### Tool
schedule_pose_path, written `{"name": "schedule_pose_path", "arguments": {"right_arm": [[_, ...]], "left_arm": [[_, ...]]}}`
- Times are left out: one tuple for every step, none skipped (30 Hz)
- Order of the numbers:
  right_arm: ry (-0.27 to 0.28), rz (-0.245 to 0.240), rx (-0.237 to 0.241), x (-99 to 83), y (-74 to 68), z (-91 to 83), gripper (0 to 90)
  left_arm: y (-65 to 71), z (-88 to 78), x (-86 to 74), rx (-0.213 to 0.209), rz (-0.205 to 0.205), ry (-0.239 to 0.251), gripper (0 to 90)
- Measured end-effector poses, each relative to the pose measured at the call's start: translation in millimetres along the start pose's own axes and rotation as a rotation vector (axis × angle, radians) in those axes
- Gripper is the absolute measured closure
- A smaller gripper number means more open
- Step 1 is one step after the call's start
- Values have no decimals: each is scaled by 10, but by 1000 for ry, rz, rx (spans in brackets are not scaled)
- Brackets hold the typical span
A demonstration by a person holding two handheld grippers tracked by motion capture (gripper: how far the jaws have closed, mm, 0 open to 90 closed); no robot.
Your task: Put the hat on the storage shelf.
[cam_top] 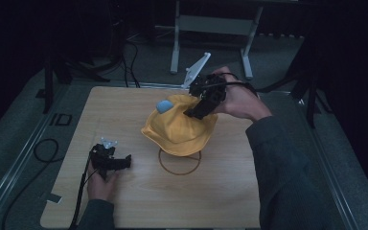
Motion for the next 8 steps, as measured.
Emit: {"name": "schedule_pose_path", "arguments": {"right_arm": [[1,9,-11,-16,13,-31,247],[3,18,-27,-35,21,-61,214],[6,21,-41,-54,33,-94,200],[16,25,-57,-83,48,-152,181],[19,27,-64,-94,51,-176,169],[22,30,-75,-113,56,-216,159],[25,38,-78,-124,53,-237,150],[26,34,-89,-137,60,-264,145]], "left_arm": [[0,0,0,0,0,0,4],[0,0,0,0,0,0,4],[0,0,0,0,0,0,4],[-1,1,0,2,1,1,4],[0,1,0,0,1,1,4],[0,1,0,0,1,0,4],[0,0,0,0,1,0,4],[-2,0,0,1,2,-1,4]]}}
Point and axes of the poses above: each handheld gripper's, and its own axes: z roughly forward along the jaws, x roughly out of its top, y roughly to its right, the point moved 4 cm from there along z, roughly forward along the jaws, and after that the axes turned 5 degrees about x, right-handed, at the moved point
